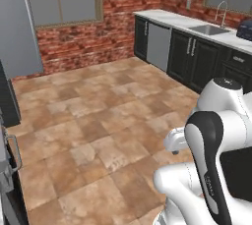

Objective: Open the fridge, grab two sodas, and place both sodas inside the bowl with ice on the dining counter.

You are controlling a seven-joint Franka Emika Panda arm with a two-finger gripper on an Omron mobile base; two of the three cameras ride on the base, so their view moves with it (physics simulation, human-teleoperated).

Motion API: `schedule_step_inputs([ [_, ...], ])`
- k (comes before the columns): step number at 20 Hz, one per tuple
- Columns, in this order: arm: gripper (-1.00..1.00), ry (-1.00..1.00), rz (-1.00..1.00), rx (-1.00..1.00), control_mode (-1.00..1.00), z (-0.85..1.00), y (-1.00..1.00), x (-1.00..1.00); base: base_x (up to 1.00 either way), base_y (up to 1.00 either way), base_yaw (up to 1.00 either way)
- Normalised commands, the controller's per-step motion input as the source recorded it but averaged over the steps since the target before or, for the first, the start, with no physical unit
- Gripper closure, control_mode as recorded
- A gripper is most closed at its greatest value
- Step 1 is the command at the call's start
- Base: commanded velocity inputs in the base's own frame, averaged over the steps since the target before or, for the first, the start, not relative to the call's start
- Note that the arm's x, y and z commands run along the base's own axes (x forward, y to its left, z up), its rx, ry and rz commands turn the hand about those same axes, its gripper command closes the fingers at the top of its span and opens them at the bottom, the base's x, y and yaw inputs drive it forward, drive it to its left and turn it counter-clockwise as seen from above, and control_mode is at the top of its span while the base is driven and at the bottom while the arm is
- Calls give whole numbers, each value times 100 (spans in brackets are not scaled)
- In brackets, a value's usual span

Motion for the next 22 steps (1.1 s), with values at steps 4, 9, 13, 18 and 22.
schedule_step_inputs([
  [4, -100, 0, 0, 0, 100, 0, 0, 0, 100, 77, -10],
  [9, -100, 0, 0, 0, 100, 0, 0, 0, 100, 34, -7],
  [13, -100, 0, 0, 0, 100, 0, 0, 0, 100, 3, -2],
  [18, -100, 0, 0, 0, 100, 0, 0, 0, 100, 0, 0],
  [22, -100, 0, 0, 0, 100, 0, 0, 0, 100, -3, 2],
])
